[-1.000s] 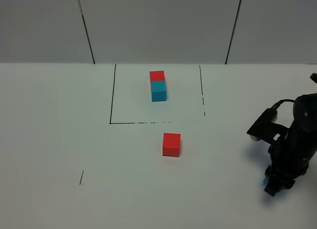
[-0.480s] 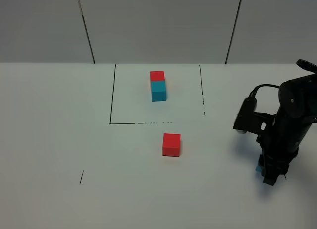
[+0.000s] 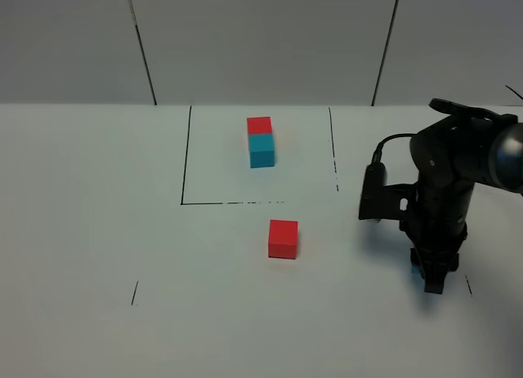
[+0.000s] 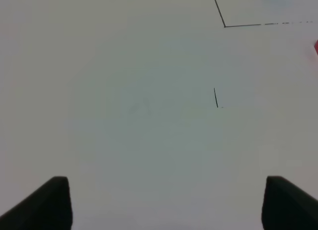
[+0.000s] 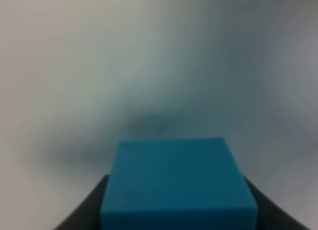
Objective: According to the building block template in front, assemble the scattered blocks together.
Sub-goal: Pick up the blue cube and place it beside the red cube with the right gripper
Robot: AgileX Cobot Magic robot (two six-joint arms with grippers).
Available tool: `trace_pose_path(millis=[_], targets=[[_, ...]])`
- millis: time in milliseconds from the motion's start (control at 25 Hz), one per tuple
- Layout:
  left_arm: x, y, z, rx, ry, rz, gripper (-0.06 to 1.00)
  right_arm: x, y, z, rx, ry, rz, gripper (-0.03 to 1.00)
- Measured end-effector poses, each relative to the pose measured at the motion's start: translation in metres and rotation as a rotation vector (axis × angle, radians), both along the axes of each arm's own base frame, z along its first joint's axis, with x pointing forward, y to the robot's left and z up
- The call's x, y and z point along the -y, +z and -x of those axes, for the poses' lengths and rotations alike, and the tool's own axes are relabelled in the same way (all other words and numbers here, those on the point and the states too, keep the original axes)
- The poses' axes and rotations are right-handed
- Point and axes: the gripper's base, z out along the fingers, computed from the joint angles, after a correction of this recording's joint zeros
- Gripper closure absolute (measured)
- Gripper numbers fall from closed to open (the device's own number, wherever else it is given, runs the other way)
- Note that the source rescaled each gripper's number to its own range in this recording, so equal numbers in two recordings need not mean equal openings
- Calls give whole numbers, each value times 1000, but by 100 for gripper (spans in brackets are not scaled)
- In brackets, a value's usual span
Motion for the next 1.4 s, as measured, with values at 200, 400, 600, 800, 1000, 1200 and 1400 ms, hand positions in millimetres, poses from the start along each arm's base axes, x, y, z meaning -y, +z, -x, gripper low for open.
trace_pose_path(millis=[200,400,600,800,1000,1200,1400], targets=[[0,0,0,0,0,0,32,-12,0,-18,-4,34,-16,97],[0,0,0,0,0,0,32,-26,0,-31,-1,75,-69,97],[0,0,0,0,0,0,32,-40,-3,-40,3,104,-105,97],[0,0,0,0,0,0,32,-49,-12,-47,1,116,-118,97],[0,0,0,0,0,0,32,-54,-19,-55,-3,114,-137,97],[0,0,0,0,0,0,32,-62,-21,-53,-12,131,-158,97],[0,0,0,0,0,0,32,-68,-21,-52,0,141,-167,97]])
